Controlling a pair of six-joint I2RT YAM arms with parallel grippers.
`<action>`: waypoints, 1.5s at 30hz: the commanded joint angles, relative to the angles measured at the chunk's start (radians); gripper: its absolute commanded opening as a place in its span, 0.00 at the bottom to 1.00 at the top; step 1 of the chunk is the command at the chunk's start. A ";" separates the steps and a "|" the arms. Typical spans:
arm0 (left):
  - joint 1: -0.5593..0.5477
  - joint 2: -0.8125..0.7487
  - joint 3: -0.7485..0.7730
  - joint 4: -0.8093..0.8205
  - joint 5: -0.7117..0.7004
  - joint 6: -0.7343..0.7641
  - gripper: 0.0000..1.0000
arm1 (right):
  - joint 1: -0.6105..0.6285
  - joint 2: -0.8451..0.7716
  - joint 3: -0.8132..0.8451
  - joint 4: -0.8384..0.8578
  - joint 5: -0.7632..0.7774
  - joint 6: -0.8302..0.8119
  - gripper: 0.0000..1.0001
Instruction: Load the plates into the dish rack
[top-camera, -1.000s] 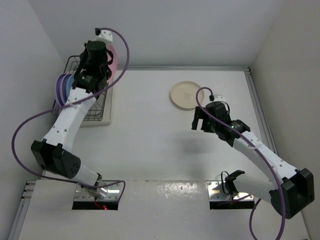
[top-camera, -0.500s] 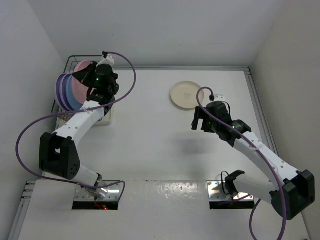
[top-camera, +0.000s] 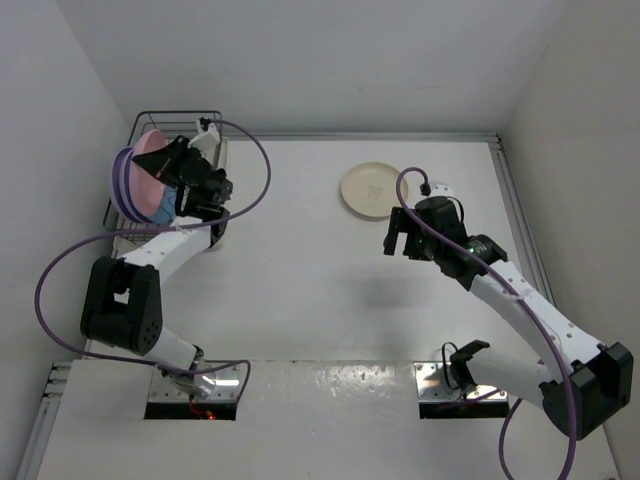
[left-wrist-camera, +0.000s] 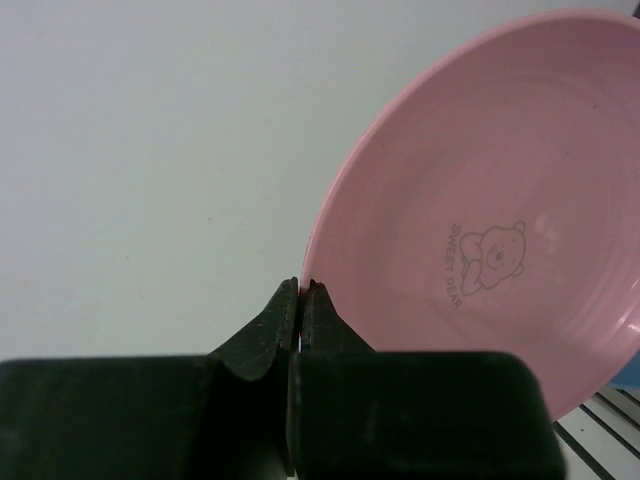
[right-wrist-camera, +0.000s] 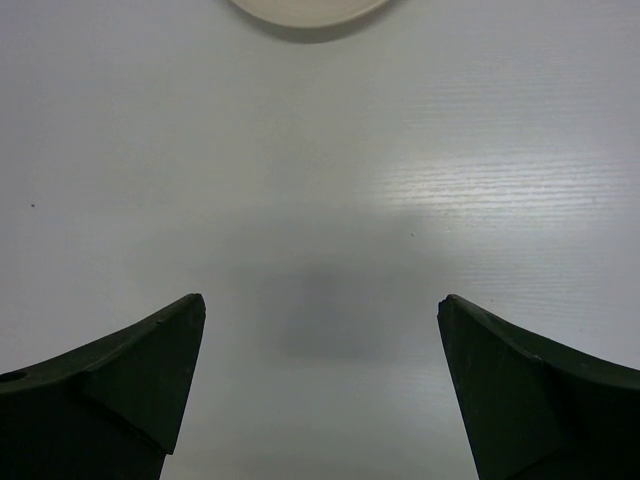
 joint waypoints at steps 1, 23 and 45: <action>0.036 -0.023 0.018 0.090 0.025 -0.007 0.00 | 0.002 -0.018 0.055 -0.010 -0.003 0.011 1.00; 0.045 0.174 -0.077 0.496 0.086 0.162 0.00 | 0.013 -0.043 0.048 -0.022 0.009 0.008 1.00; 0.064 0.080 0.343 -0.741 0.083 -0.724 0.85 | 0.016 -0.020 0.039 -0.011 0.005 -0.012 1.00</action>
